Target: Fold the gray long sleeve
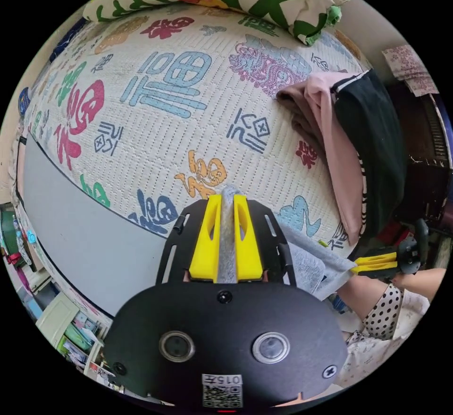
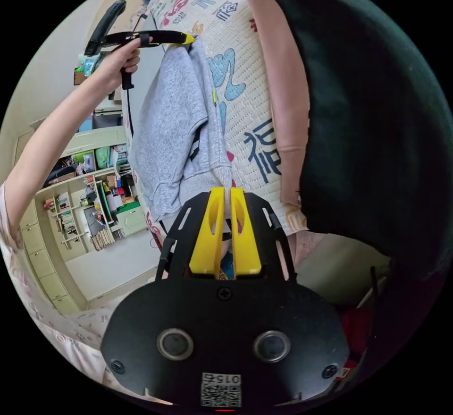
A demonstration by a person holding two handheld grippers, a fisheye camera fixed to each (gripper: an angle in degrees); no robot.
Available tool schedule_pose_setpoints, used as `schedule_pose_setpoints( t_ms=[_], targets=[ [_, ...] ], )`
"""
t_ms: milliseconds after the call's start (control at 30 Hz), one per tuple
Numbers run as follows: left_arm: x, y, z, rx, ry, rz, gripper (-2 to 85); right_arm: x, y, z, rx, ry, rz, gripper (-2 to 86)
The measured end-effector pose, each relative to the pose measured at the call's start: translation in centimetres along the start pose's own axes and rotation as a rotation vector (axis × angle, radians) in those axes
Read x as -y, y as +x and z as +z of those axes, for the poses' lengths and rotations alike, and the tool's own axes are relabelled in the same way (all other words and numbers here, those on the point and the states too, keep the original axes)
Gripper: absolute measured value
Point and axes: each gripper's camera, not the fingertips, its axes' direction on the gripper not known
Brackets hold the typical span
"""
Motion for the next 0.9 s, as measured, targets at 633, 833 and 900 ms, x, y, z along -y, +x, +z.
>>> schedule_pose_setpoints(
  t_ms=[633, 833, 900],
  targets=[
    [-33.3, -12.3, -17.3, -0.37, 0.866, -0.336, 4.2, -8.7, -19.2, -6.3, -0.054, 0.045, -0.435, 1.1],
    [-51.9, -17.3, -4.0, -0.306, 0.696, -0.61, 3.3, -9.3, -24.4, 9.7, -0.183, -0.219, -0.604, 1.3],
    [-54.7, -18.7, 0.9, -0.282, 0.611, -0.644, 3.0, -9.0, -25.0, 13.7, -0.222, -0.285, -0.602, 1.4]
  ],
)
